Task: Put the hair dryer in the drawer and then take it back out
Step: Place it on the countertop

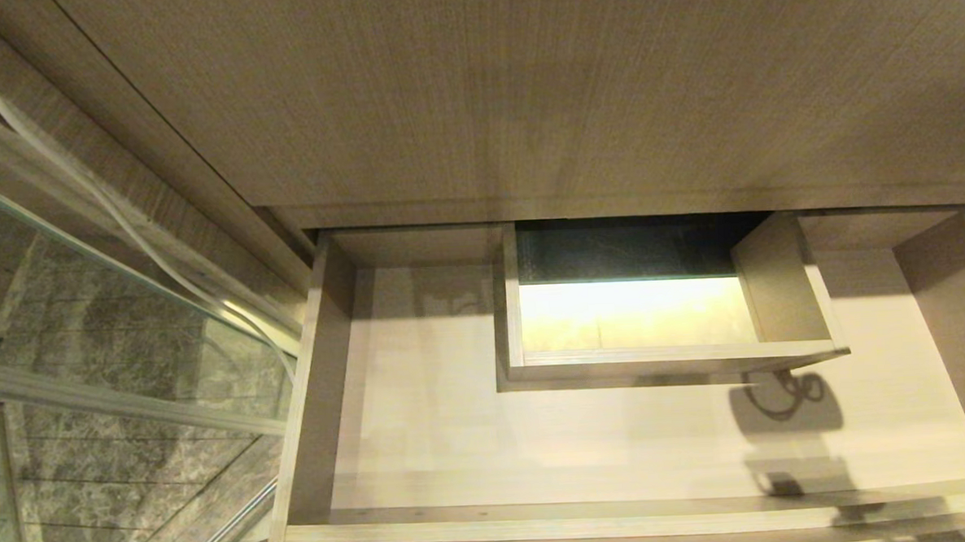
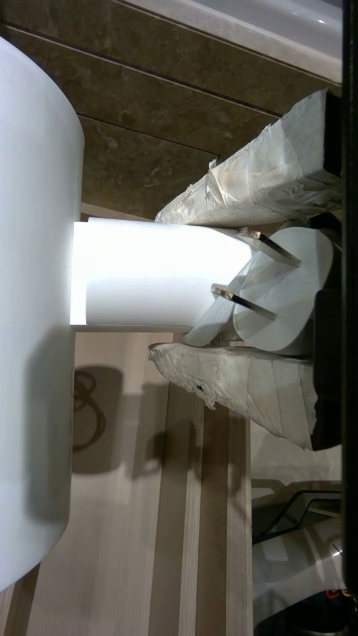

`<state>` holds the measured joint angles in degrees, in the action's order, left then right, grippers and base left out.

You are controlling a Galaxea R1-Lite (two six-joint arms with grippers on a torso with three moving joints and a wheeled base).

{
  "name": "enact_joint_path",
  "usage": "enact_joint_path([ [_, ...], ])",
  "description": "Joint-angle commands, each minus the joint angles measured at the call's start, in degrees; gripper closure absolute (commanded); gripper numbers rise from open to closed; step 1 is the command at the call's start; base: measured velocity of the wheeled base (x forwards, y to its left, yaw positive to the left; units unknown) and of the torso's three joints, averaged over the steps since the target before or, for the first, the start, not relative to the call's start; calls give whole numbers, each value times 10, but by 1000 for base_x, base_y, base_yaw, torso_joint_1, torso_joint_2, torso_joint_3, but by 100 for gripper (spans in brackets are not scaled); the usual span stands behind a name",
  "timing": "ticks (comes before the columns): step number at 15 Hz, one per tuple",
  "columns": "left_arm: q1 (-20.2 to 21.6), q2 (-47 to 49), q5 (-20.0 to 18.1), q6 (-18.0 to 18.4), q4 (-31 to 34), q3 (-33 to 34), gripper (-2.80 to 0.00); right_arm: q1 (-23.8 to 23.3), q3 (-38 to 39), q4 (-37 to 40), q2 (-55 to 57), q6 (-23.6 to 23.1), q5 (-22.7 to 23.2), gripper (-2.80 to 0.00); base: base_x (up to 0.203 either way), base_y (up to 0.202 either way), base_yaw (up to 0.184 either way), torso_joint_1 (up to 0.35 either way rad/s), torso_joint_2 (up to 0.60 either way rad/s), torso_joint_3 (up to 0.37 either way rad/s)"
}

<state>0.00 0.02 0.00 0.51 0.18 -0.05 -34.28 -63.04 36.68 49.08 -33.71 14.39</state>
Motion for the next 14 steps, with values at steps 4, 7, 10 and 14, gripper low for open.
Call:
enact_joint_path([
  [4,0,0,0,0,0,0,0,1,2,1,-1,-4,5,0,0,0,0,0,0,0],
  [7,0,0,0,0,0,0,0,0,2,3,-1,-6,4,0,1,4,-27,0,1,0],
  [10,0,0,0,0,0,0,0,1,2,4,-1,-6,3,0,0,8,-176,12,4,14],
  [14,0,0,0,0,0,0,0,1,5,3,-1,-6,3,0,1,11,-193,26,4,31],
])
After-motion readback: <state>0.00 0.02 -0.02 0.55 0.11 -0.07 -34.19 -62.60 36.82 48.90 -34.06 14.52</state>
